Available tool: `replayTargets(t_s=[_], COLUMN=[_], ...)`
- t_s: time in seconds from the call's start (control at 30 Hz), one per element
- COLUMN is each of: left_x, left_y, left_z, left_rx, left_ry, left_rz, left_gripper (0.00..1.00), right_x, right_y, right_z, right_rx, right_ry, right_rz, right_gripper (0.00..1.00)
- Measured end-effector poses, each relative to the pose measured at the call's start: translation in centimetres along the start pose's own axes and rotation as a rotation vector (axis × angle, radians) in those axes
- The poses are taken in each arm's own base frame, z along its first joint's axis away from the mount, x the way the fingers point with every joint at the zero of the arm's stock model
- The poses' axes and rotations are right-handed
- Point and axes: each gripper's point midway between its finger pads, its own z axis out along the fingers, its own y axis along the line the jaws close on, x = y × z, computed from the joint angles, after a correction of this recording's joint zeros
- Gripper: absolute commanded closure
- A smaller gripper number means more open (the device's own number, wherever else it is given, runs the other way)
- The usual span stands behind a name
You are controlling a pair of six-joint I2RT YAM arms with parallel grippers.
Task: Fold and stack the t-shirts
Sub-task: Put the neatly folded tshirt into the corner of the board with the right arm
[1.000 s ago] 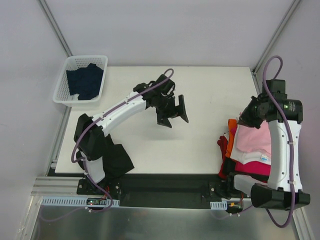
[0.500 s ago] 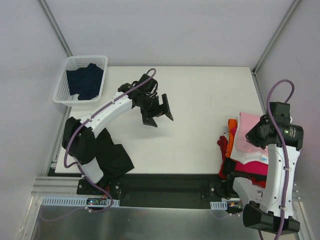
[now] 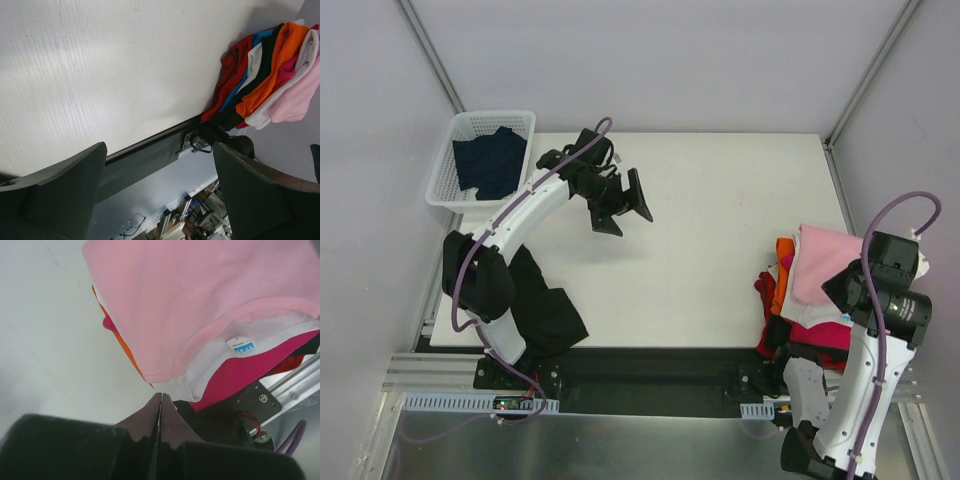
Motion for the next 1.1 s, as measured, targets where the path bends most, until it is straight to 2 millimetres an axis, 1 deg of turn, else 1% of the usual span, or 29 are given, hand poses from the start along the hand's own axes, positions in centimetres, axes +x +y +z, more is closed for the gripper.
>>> replayTargets(t_s=[0.03,0.1,0.13,0.2,0.3,0.43,0.5,0.6,0.63,0.67,0.73,0.8,0.87,0.93,1.0,1.1], left_x=[-0.2,-0.8,-1.0,-1.5,-2.4,-3.3,-3.2,-2.3,-1.9,-1.3,-0.1,1.6,3.2,4.3,4.8,4.9], left_y=[-0.1,0.0,0.1,0.7,1.7,3.5,4.6,5.7,6.1,6.5,7.4,8.6,9.7,10.6,11.1,11.2], left_z=[-0.1,-0.2,-0.2,-0.2,-0.5,-0.8,-0.7,-0.3,-0.3,-0.2,-0.2,-0.2,-0.2,0.0,0.1,0.2], left_rx=[0.005,0.013,0.016,0.013,0.010,-0.003,-0.018,-0.035,-0.042,-0.048,-0.061,-0.078,-0.099,-0.117,-0.128,-0.129], left_ry=[0.000,-0.001,0.001,0.005,0.000,-0.007,0.000,0.021,0.031,0.038,0.055,0.075,0.104,0.128,0.144,0.146], left_rz=[0.005,0.010,0.009,-0.005,-0.036,-0.084,-0.106,-0.117,-0.121,-0.124,-0.134,-0.146,-0.162,-0.174,-0.182,-0.181], left_gripper=[0.11,0.11,0.11,0.12,0.12,0.12,0.12,0.11,0.11,0.11,0.11,0.11,0.11,0.12,0.12,0.12], right_x=[0.8,3.1,4.1,5.3,5.6,5.7,6.4,9.1,10.1,11.4,13.5,14.5,14.8,14.7,14.3,13.5], right_y=[0.1,0.1,-0.1,-0.4,-0.5,-0.9,-1.3,-2.0,-2.1,-2.2,-2.1,-2.0,-1.7,-1.6,-1.4,-1.2], right_z=[0.6,2.2,3.0,4.1,5.0,5.6,6.3,7.4,7.7,7.9,8.0,8.1,8.3,8.5,8.7,9.0], right_rx=[-0.009,0.004,0.020,0.058,0.100,0.137,0.160,0.195,0.206,0.214,0.230,0.240,0.253,0.267,0.286,0.314], right_ry=[0.034,0.144,0.201,0.278,0.327,0.345,0.382,0.503,0.549,0.615,0.720,0.781,0.819,0.837,0.850,0.869], right_rz=[-0.002,-0.014,-0.018,-0.020,-0.012,0.019,0.045,0.094,0.109,0.132,0.169,0.196,0.217,0.226,0.230,0.233], right_gripper=[0.96,0.99,0.99,0.99,0.99,0.99,0.99,0.99,0.99,0.99,0.99,0.99,0.99,0.99,0.99,0.99])
